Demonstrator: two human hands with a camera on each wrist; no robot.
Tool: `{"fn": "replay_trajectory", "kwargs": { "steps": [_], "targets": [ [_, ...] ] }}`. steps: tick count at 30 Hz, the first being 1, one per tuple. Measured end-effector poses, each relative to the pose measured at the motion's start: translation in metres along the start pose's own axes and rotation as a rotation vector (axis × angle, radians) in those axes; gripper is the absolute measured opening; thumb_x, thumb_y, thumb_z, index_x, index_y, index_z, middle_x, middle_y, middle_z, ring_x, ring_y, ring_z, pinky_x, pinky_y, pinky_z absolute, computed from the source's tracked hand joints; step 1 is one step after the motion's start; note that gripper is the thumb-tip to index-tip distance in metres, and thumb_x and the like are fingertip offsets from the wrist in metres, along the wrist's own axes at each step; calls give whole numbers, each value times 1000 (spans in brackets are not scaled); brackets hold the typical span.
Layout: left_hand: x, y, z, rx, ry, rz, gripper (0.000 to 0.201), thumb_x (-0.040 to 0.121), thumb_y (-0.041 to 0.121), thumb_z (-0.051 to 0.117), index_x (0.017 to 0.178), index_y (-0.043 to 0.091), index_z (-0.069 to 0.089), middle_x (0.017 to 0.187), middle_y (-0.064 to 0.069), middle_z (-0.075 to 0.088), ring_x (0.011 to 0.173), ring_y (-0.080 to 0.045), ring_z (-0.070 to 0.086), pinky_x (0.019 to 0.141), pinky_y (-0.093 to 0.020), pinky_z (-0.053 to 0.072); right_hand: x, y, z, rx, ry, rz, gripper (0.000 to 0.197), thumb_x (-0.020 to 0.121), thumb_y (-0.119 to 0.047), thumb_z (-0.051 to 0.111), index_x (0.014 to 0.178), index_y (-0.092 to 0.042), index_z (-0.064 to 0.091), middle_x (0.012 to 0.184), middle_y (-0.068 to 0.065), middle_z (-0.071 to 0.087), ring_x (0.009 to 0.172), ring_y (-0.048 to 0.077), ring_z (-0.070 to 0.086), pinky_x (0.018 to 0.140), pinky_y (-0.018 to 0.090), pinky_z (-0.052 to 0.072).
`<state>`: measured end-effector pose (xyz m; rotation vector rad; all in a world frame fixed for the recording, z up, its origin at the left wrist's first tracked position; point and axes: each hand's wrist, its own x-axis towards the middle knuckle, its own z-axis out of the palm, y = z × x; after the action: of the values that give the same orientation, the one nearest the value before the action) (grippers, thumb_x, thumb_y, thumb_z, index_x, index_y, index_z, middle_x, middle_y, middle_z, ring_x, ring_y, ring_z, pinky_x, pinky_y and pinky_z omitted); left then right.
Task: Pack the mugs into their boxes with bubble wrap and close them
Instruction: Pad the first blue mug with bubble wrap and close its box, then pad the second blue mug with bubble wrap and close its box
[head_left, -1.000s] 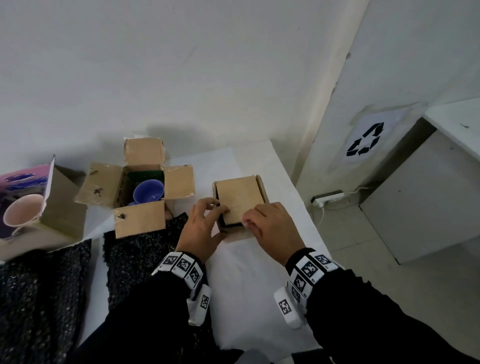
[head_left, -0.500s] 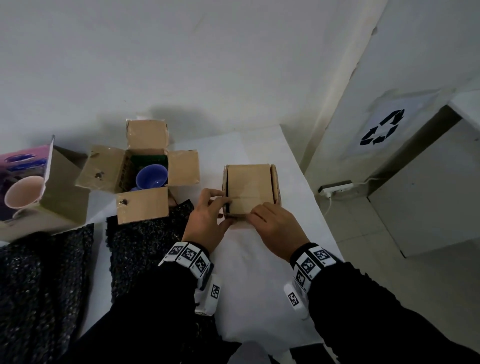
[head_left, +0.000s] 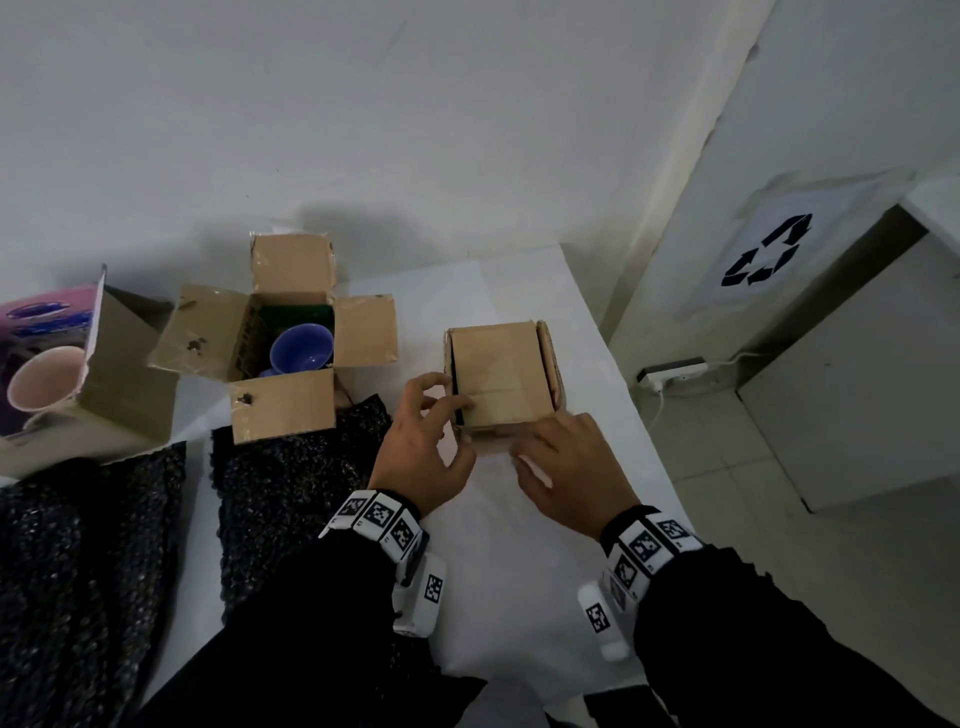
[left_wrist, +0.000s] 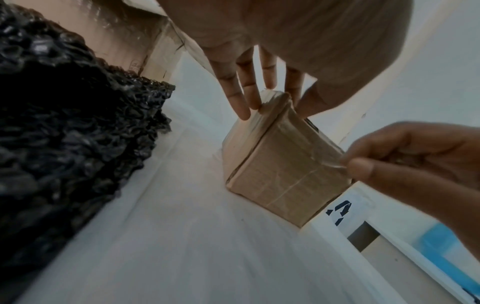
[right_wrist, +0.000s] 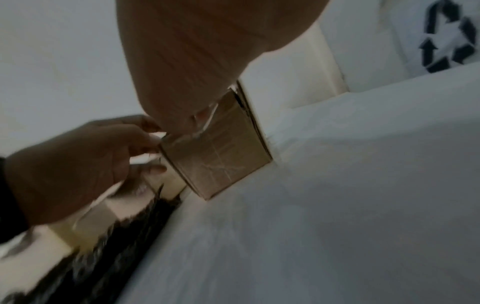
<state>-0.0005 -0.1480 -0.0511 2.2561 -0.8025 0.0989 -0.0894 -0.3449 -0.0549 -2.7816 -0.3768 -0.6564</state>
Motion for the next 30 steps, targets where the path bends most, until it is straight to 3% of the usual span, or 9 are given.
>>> {"fn": "replay_trajectory", "kwargs": {
  "steps": [2, 5, 8, 14, 17, 20, 24, 27, 30],
  "targets": [
    [3, 3, 3, 29, 26, -28, 43, 77, 43, 68, 111, 19, 60, 135, -1, 38, 99, -17, 54, 66, -35, 57, 8, 9, -6, 108, 46, 156, 19, 81, -32, 70, 89, -15, 64, 90, 2, 56, 82, 21, 48, 68, 32, 37],
    [10, 5, 8, 85, 29, -75, 55, 72, 56, 70, 110, 18, 58, 133, -4, 38, 105, -23, 54, 72, -37, 57, 25, 22, -5, 134, -7, 281, 33, 76, -49, 72, 86, -20, 60, 97, 0, 53, 90, 22, 43, 72, 35, 42],
    [17, 6, 12, 93, 29, -115, 53, 70, 47, 78, 108, 17, 58, 130, -5, 38, 100, -25, 56, 76, -37, 55, 33, 29, 0, 152, -43, 356, 35, 71, -53, 76, 83, -23, 61, 103, -1, 51, 100, 23, 38, 81, 31, 41],
    [17, 3, 12, -20, 20, -93, 50, 69, 36, 81, 109, 14, 61, 132, -5, 36, 88, -15, 58, 75, -27, 56, 22, 36, 1, 354, -39, 397, 31, 74, -33, 79, 96, -21, 60, 104, -5, 48, 98, 16, 40, 70, 29, 45],
    [12, -5, 12, -83, 19, -85, 53, 66, 23, 85, 112, 12, 62, 136, -5, 34, 95, -16, 58, 78, -30, 59, 27, 33, 1, 281, -25, 394, 39, 69, -48, 78, 88, -22, 56, 99, -6, 46, 92, 16, 40, 70, 26, 43],
    [14, -7, 14, -94, 35, -95, 53, 66, 22, 86, 112, 11, 62, 136, -5, 34, 96, -14, 57, 78, -28, 58, 37, 33, 7, 192, -29, 394, 51, 66, -65, 74, 84, -21, 53, 95, -4, 45, 88, 17, 39, 68, 28, 43],
    [27, -7, 16, -54, 23, -126, 51, 67, 24, 86, 112, 15, 62, 132, -4, 36, 88, -9, 56, 73, -25, 58, 41, 42, 7, 271, -79, 442, 42, 70, -54, 77, 87, -23, 53, 99, -6, 44, 85, 14, 46, 62, 32, 50],
    [37, -5, 19, 46, -3, -189, 50, 70, 26, 84, 114, 22, 60, 122, -1, 39, 72, -8, 57, 61, -30, 57, 48, 53, 2, 377, -102, 473, 35, 72, -38, 82, 89, -21, 56, 100, -9, 44, 74, 11, 51, 65, 26, 49],
    [51, -5, 24, 45, -31, -227, 49, 74, 22, 80, 118, 23, 58, 121, -1, 42, 70, -8, 60, 65, -30, 56, 55, 68, 1, 375, -103, 477, 29, 75, -28, 81, 91, -20, 58, 100, -11, 45, 70, 9, 49, 63, 20, 42]
  ]
}}
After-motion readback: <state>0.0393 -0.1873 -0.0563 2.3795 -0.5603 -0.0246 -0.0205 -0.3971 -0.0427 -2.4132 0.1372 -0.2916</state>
